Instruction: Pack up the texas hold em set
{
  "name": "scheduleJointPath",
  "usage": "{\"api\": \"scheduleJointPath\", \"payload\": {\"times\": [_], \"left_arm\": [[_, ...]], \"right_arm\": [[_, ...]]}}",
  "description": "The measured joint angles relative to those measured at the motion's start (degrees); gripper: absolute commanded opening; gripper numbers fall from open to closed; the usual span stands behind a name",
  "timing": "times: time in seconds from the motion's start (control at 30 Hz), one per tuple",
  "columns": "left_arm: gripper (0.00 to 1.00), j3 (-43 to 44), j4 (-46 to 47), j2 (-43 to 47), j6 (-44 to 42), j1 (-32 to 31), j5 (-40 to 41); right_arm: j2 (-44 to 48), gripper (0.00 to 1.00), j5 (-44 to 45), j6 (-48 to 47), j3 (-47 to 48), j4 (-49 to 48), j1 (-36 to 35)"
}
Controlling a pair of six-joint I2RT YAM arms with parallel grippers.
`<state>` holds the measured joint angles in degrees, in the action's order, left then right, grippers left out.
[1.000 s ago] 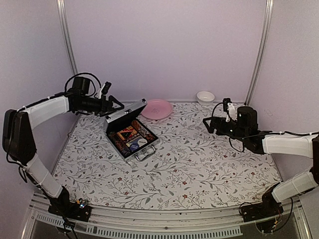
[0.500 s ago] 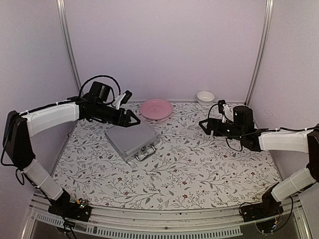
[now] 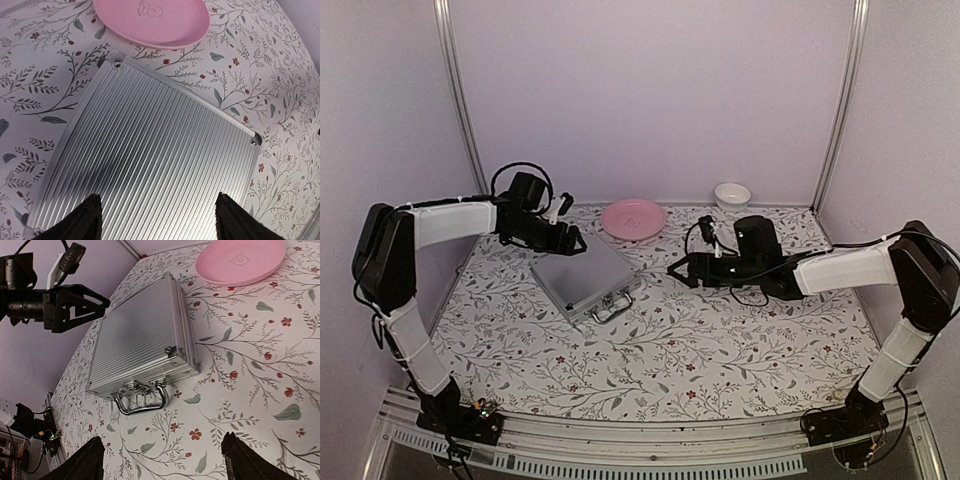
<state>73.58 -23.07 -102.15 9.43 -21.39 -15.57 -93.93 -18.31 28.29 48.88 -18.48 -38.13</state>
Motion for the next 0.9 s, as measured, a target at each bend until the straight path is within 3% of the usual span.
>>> {"api": "scheduleJointPath", "payload": {"times": [0.33, 0.9], "left_arm": [[0.45, -1.2, -0.2, 0.0, -1.7, -0.4, -5.2], [0.40, -6.6, -1.5, 0.0, -3.9, -2.6, -5.6]], "right_arm": [[-16.2, 0.74, -6.4, 2.0, 13.7, -0.2, -9.5], [-31.3, 0.69, -8.3, 3.5, 29.5, 2.3, -10.7]]}}
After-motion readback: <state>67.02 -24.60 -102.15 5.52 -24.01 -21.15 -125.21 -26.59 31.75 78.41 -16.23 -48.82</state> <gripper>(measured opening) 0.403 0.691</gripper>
